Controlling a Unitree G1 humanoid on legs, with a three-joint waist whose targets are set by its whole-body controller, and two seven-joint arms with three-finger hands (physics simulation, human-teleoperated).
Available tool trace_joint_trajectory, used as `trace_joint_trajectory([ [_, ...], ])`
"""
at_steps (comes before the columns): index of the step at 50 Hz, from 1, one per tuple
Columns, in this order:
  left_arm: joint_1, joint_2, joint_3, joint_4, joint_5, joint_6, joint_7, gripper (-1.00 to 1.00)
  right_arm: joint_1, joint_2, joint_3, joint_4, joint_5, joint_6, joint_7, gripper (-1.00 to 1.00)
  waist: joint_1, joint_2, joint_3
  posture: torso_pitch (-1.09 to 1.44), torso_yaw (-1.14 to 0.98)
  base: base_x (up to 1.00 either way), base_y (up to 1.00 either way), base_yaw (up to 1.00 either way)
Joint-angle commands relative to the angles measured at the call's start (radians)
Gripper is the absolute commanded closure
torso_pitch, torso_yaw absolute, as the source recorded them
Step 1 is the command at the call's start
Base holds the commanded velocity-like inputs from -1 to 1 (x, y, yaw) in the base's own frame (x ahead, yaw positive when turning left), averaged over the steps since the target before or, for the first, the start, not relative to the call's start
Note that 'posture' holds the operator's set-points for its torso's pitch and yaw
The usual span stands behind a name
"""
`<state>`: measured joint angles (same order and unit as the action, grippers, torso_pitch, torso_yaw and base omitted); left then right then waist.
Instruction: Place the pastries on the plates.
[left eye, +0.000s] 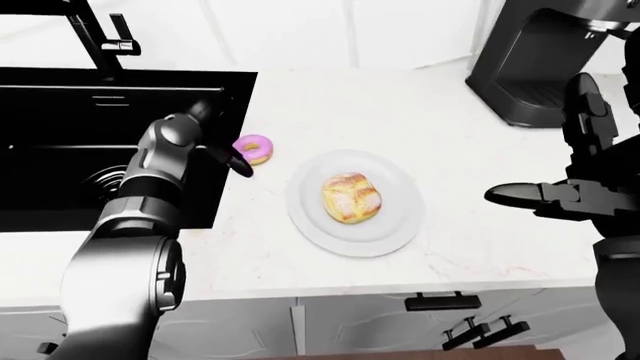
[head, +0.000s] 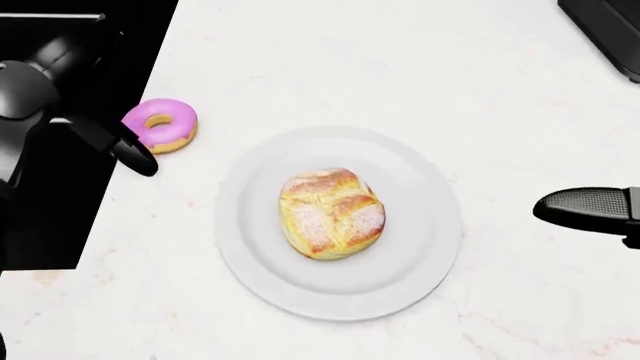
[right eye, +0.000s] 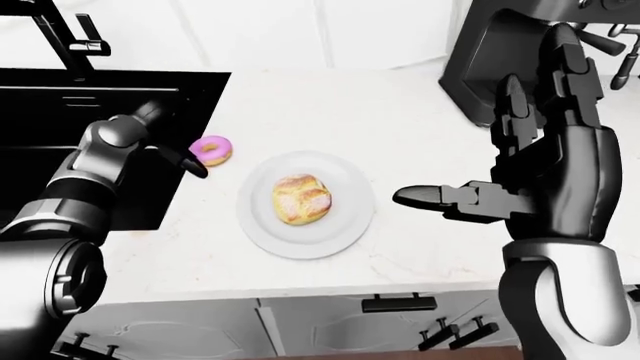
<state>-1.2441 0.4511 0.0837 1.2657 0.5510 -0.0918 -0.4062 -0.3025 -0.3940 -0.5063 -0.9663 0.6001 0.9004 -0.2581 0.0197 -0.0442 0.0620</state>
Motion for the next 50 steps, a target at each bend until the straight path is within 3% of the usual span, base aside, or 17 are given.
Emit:
trace_joint_trajectory([
  [1,-0.024,0.001,-0.002,-0.023,-0.003,-0.012,0.008,-1.0,-0.019,-0.015,-0.014,-0.018,0.003,-0.024,-0.003,-1.0,-0.002,0.0,-0.021,0.07,0.0,0.0,0.0,0.0],
  [11,-0.023,-0.009,-0.005,-0.022,-0.012,0.0,-0.007,-1.0,-0.004,-0.011,-0.012,-0.015,-0.007,-0.038,0.004,-1.0,-0.001,0.002,-0.024,0.07,0.0,0.0,0.0,0.0],
  [16,-0.026,-0.014,-0.008,-0.023,-0.012,0.0,-0.014,-0.89,0.0,-0.008,-0.014,-0.016,-0.01,-0.04,0.008,-1.0,0.0,0.002,-0.024,0.07,0.0,0.0,0.0,0.0],
  [19,-0.023,-0.018,-0.007,-0.024,-0.014,0.0,-0.02,-0.7,0.008,-0.005,-0.017,-0.016,-0.014,-0.045,0.015,-1.0,0.0,0.002,-0.023,0.07,0.0,0.0,0.0,0.0],
  [20,-0.022,-0.017,-0.01,-0.025,-0.011,-0.002,-0.022,-0.55,0.008,-0.004,-0.017,-0.017,-0.015,-0.044,0.015,-1.0,0.001,0.002,-0.023,0.07,0.0,0.0,0.0,0.0],
  [23,-0.024,-0.018,-0.009,-0.025,-0.011,0.001,-0.024,-0.47,0.012,-0.001,-0.02,-0.018,-0.015,-0.047,0.018,-1.0,0.002,0.003,-0.022,0.07,0.0,0.0,0.0,0.0],
  [24,-0.022,-0.02,-0.01,-0.026,-0.011,0.003,-0.028,-0.29,0.014,-0.001,-0.019,-0.019,-0.017,-0.047,0.019,-1.0,0.003,0.003,-0.022,0.07,0.0,0.0,0.0,0.0],
  [28,-0.016,-0.024,-0.011,-0.028,-0.011,0.006,-0.031,-0.07,0.021,0.002,-0.024,-0.018,-0.021,-0.052,0.025,-1.0,0.003,0.003,-0.022,0.07,0.0,0.0,0.0,0.0],
  [40,-0.011,-0.033,-0.016,-0.034,-0.008,0.009,-0.048,0.17,0.013,0.0,-0.024,-0.02,-0.019,-0.045,0.022,-1.0,0.002,0.004,-0.026,0.07,0.0,0.0,0.0,0.0],
  [45,-0.021,-0.033,-0.017,-0.036,-0.003,0.011,-0.053,0.47,0.001,-0.005,-0.022,-0.015,-0.015,-0.04,0.019,-1.0,0.002,0.005,-0.029,0.07,0.0,0.0,0.0,0.0],
  [50,-0.039,-0.026,-0.015,-0.053,-0.004,0.021,-0.06,0.61,0.002,-0.008,-0.023,-0.017,-0.01,-0.04,0.016,-1.0,0.001,0.006,-0.029,0.07,0.0,0.0,0.0,0.0],
])
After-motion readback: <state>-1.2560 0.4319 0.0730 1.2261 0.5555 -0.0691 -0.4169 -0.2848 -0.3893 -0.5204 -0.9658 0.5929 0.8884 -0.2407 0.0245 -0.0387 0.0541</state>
